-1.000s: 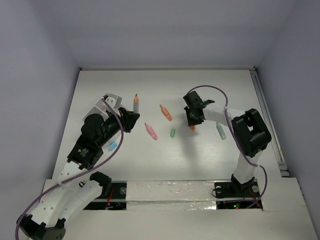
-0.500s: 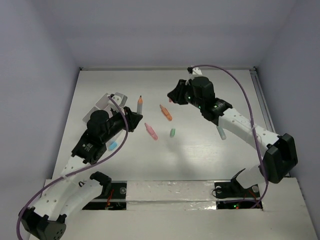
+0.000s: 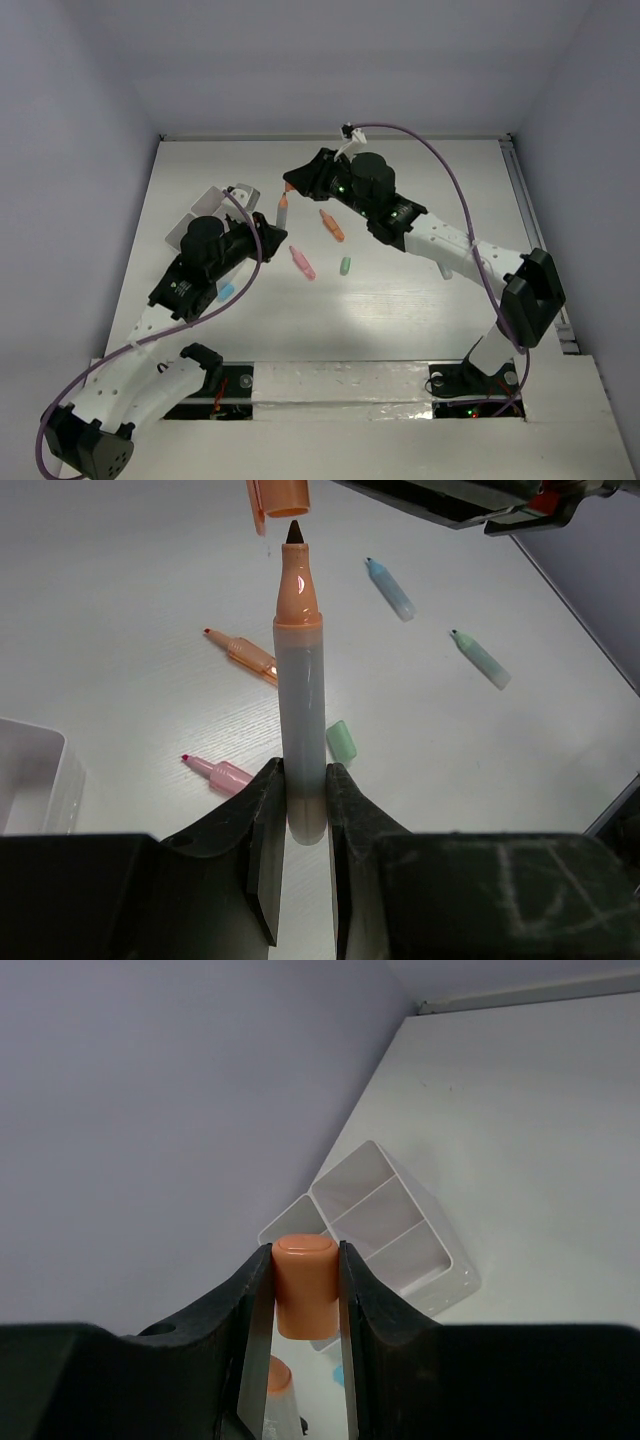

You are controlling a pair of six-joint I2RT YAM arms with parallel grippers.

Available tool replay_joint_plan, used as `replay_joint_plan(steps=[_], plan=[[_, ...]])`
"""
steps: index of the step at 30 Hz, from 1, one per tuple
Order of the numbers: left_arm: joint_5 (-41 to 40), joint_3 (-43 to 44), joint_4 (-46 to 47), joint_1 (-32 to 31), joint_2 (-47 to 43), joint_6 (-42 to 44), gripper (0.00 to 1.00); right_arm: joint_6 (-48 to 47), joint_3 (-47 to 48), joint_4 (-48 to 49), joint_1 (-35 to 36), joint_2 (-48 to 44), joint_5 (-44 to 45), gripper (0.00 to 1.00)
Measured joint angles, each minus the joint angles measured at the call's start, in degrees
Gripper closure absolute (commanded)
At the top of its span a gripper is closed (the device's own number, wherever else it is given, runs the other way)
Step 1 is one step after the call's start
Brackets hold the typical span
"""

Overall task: Sort the stationery into containers
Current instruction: Close the pen cap on the pen.

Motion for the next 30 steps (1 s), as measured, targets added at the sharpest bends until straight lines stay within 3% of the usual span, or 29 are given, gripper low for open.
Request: replay_joint_plan(steps=[30], plan=[[-2.34,0.00,-0.04,0.00,0.39,0.00,1.00,-1.73,2.54,0.92,4.44,0.66,4.94,0.93]])
